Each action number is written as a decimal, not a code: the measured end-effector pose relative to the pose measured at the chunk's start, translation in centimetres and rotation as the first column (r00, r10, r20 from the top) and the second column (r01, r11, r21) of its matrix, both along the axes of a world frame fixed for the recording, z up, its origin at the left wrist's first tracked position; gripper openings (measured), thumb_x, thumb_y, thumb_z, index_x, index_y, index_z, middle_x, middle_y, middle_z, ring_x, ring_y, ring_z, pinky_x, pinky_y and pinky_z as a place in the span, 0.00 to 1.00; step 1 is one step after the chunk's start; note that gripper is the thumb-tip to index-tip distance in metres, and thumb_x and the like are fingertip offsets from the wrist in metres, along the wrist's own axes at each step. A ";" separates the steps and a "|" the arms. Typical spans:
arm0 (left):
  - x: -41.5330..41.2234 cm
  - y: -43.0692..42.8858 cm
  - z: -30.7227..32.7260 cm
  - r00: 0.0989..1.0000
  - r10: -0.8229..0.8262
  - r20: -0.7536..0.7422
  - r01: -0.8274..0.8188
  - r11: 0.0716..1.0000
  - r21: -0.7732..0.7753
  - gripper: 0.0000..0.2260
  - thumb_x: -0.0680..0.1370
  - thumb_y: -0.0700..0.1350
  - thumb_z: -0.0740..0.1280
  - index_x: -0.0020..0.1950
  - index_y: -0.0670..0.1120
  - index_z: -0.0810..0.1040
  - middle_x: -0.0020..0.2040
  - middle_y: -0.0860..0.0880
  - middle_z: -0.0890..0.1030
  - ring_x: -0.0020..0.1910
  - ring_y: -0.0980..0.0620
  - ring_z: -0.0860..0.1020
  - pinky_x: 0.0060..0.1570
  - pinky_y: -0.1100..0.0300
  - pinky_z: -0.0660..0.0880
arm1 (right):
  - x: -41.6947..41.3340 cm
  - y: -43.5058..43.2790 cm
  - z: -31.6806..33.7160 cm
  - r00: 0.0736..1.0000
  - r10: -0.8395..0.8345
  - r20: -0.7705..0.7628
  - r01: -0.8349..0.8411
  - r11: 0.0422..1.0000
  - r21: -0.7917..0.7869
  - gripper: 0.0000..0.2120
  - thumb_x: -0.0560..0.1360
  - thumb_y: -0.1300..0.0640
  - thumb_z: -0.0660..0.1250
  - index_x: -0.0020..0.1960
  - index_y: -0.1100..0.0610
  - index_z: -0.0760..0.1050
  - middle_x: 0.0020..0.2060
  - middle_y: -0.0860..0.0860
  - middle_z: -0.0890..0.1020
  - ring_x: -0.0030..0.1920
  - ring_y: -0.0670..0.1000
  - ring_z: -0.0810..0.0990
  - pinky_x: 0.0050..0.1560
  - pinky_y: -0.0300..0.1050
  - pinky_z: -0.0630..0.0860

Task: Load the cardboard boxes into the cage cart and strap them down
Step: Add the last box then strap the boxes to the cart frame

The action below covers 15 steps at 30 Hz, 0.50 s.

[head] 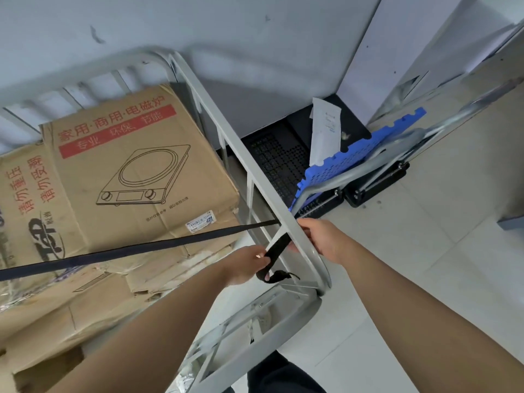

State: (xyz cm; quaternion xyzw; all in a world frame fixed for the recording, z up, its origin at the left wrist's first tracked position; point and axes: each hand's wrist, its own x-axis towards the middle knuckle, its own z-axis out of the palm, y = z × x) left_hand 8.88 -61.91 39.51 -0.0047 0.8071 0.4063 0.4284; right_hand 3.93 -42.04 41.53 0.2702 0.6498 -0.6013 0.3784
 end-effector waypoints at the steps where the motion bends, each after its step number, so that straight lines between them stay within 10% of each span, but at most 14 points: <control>1: 0.1 -1.1 0.4 0.997 0.076 -0.001 -0.076 0.997 0.003 0.09 0.81 0.47 0.58 0.47 0.47 0.76 0.39 0.49 0.81 0.40 0.51 0.76 0.40 0.59 0.68 | 0.0 -0.1 0.1 1.000 0.026 -0.006 -0.026 0.999 0.027 0.16 0.78 0.55 0.63 0.53 0.69 0.79 0.42 0.63 0.83 0.39 0.56 0.83 0.47 0.49 0.81; 8: 1.3 -8.3 3.8 0.976 0.219 -0.015 -0.220 0.971 -0.094 0.14 0.79 0.54 0.64 0.39 0.47 0.78 0.32 0.49 0.72 0.32 0.52 0.71 0.37 0.60 0.72 | -0.6 -2.6 2.6 0.876 0.422 -0.233 -0.247 0.809 0.534 0.12 0.77 0.57 0.56 0.35 0.55 0.61 0.30 0.51 0.66 0.31 0.50 0.63 0.33 0.44 0.58; 15: 5.4 -17.8 7.7 0.959 0.273 -0.077 -0.283 0.944 -0.170 0.17 0.78 0.56 0.64 0.40 0.45 0.81 0.28 0.52 0.69 0.27 0.53 0.66 0.30 0.62 0.65 | 0.7 -8.6 5.1 0.582 0.719 -0.380 -0.305 0.627 0.717 0.08 0.77 0.56 0.63 0.51 0.51 0.79 0.49 0.48 0.78 0.53 0.51 0.75 0.51 0.43 0.72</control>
